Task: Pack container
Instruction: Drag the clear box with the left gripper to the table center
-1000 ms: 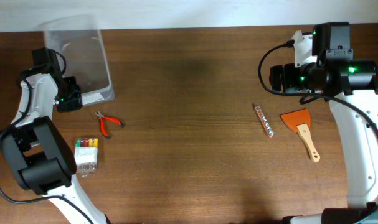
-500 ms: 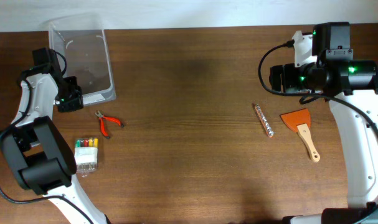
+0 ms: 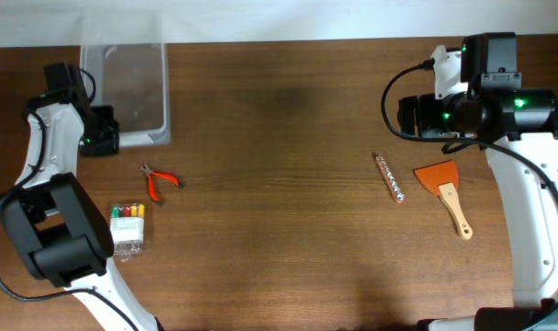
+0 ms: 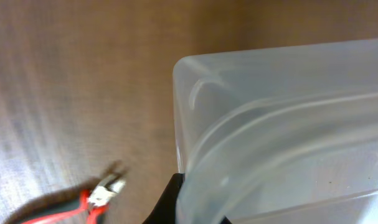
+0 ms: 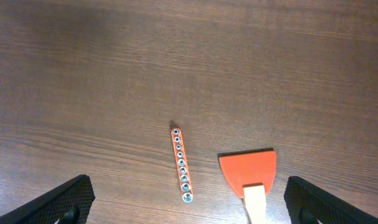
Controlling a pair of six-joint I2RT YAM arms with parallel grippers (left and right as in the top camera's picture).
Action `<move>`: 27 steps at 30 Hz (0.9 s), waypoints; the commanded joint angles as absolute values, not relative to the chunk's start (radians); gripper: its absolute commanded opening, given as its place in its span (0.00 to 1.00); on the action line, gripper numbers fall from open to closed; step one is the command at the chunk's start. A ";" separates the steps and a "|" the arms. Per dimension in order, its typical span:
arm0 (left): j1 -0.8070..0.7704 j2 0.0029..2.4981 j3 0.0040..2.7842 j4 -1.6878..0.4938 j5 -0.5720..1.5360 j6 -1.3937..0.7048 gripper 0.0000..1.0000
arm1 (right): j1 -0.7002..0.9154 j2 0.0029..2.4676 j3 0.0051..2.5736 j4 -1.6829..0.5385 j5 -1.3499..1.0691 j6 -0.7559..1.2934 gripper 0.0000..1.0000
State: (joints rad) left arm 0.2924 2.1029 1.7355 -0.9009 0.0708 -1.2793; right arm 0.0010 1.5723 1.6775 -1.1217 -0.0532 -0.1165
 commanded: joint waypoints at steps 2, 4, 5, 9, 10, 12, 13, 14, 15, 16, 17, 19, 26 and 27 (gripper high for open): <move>0.262 2.091 1.850 -0.925 0.071 -1.098 0.02 | 0.007 1.573 1.699 -1.118 -0.059 -0.123 0.99; 0.244 2.085 1.883 -0.945 0.071 -1.027 0.02 | 0.007 1.573 1.699 -1.118 -0.059 -0.123 0.99; 0.234 2.082 1.897 -0.959 0.072 -0.996 0.02 | 0.007 1.573 1.699 -1.118 -0.059 -0.123 0.99; 0.173 2.057 1.929 -1.024 0.071 -0.812 0.02 | 0.007 1.573 1.699 -1.113 -0.059 -0.123 0.99; 0.153 2.046 1.929 -1.037 0.070 -0.755 0.02 | 0.007 1.573 1.699 -1.111 -0.059 -0.123 0.99; 0.113 2.025 1.929 -1.064 0.052 -0.670 0.02 | 0.007 1.573 1.699 -1.111 -0.059 -0.123 0.99; 0.089 2.011 1.929 -1.084 0.030 -0.628 0.02 | 0.007 1.573 1.699 -1.111 -0.059 -0.123 0.99; 0.067 1.998 1.929 -1.102 0.009 -0.597 0.02 | 0.007 1.573 1.699 -1.111 -0.059 -0.123 0.99; 0.046 1.986 1.929 -1.118 -0.003 -0.560 0.02 | 0.007 1.573 1.699 -1.111 -0.059 -0.123 0.99; 0.020 1.971 1.929 -1.138 -0.009 -0.515 0.02 | 0.006 1.573 1.699 -1.111 -0.059 -0.123 0.98; -0.002 1.959 1.929 -1.152 -0.007 -0.477 0.02 | 0.007 1.573 1.699 -1.111 -0.059 -0.123 0.99; -0.050 1.937 1.929 -1.195 -0.008 -0.413 0.02 | 0.007 1.573 1.699 -1.111 -0.059 -0.123 0.99; -0.181 1.923 1.916 -1.354 -0.081 -0.293 0.02 | 0.006 1.573 1.699 -1.111 -0.059 -0.123 0.99; -0.191 1.923 1.911 -1.365 -0.115 -0.293 0.02 | 0.007 1.573 1.699 -1.111 -0.059 -0.123 0.99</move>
